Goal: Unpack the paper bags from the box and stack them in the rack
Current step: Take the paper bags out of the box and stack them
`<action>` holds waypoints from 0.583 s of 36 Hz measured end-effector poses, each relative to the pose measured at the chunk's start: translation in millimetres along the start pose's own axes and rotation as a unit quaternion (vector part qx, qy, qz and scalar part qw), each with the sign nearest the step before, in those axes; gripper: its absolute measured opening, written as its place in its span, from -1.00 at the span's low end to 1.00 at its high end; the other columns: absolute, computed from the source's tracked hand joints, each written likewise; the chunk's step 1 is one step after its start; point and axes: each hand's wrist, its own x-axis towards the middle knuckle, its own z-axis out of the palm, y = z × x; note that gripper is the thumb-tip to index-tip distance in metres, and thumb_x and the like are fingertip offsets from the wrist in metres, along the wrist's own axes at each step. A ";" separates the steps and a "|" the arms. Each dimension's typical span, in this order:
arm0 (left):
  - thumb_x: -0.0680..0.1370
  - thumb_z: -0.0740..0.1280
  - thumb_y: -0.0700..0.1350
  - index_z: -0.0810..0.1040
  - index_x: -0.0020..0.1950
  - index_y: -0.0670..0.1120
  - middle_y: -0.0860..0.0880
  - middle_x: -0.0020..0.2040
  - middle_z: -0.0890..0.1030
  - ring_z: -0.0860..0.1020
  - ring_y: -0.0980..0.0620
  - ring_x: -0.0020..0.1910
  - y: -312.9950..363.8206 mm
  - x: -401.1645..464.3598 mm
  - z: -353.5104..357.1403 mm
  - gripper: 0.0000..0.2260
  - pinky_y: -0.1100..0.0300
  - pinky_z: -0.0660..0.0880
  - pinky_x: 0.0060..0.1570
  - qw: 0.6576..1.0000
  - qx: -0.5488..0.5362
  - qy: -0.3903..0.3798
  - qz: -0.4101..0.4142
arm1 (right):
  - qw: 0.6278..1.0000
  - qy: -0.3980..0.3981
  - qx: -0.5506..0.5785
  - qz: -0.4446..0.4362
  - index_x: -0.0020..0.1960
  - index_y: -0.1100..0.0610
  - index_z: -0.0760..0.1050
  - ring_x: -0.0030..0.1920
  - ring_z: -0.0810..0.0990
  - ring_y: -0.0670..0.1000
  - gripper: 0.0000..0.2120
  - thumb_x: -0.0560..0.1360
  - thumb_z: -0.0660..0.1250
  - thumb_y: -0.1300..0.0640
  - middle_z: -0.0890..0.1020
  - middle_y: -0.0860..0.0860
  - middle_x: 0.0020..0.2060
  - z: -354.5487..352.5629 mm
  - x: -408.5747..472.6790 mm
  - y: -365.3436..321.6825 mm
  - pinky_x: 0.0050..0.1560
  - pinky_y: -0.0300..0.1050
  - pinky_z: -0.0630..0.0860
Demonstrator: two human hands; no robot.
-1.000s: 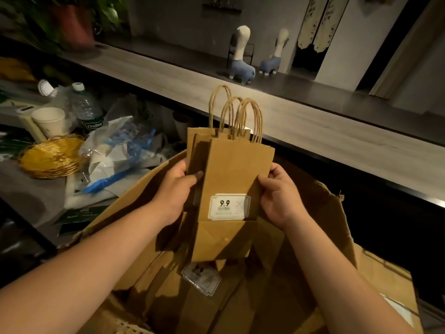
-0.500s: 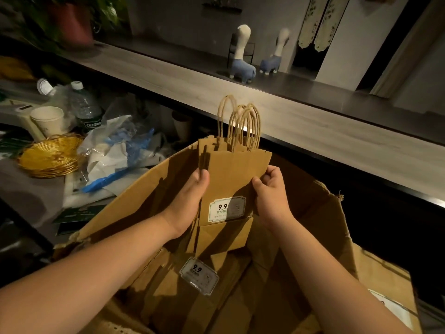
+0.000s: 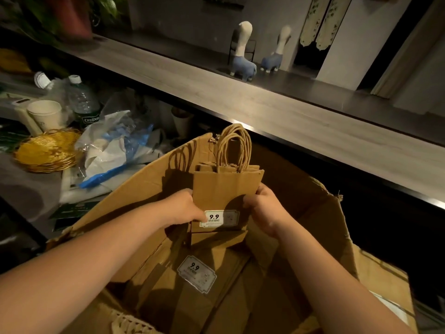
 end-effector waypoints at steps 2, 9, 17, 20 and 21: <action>0.40 0.53 -0.14 0.40 0.21 -0.07 -0.01 0.14 0.56 0.52 -0.03 0.13 -1.8 -1.1 0.9 -0.53 0.14 0.51 0.09 0.999 0.013 -0.030 -0.020 | 0.998 -0.022 -0.051 0.024 0.10 0.12 0.45 0.02 0.62 0.12 -0.67 0.45 0.21 0.47 0.62 0.12 -0.04 -5.2 1.0 2.3 0.01 0.00 0.58; 0.48 0.45 -0.17 0.38 0.31 -0.01 0.01 0.10 0.53 0.49 0.07 -0.01 -2.4 -2.9 9.0 -0.56 0.22 0.49 -0.11 0.999 -0.033 -0.003 0.009 | 0.988 -0.029 -0.141 0.052 0.17 0.10 0.47 0.15 0.58 0.11 -0.62 0.43 0.34 0.40 0.62 0.09 0.09 -6.7 2.1 8.4 0.20 0.02 0.54; 0.39 0.51 -0.29 0.43 0.28 -0.01 -0.05 0.15 0.57 0.50 -0.04 0.18 -13.4 3.8 21.4 -0.47 0.03 0.43 0.25 0.985 -0.169 0.008 -0.027 | 0.994 -0.013 -0.107 0.005 0.05 -0.02 0.44 0.10 0.59 0.05 -0.59 0.42 0.35 0.44 0.61 0.00 0.00 -0.4 -0.3 5.2 -0.07 -0.25 0.54; 0.35 0.51 -0.34 0.37 0.35 -0.05 -0.08 0.21 0.54 0.47 -0.08 0.24 -14.9 7.8 27.6 -0.36 -0.03 0.37 0.35 0.978 -0.202 -0.010 -0.053 | 0.994 0.027 -0.098 -0.043 0.15 -0.07 0.34 0.06 0.53 -0.07 -0.49 0.42 0.39 0.42 0.53 -0.09 0.01 7.1 -0.8 10.0 -0.14 -0.31 0.51; 0.36 0.51 -0.35 0.37 0.34 -0.04 -0.06 0.22 0.53 0.46 -0.08 0.25 -14.8 9.8 29.2 -0.37 -0.04 0.37 0.36 0.977 -0.205 -0.008 -0.052 | 0.993 0.039 -0.089 -0.070 0.21 -0.05 0.31 0.06 0.53 -0.08 -0.44 0.41 0.40 0.42 0.52 -0.09 0.03 8.4 -0.7 9.8 -0.16 -0.31 0.54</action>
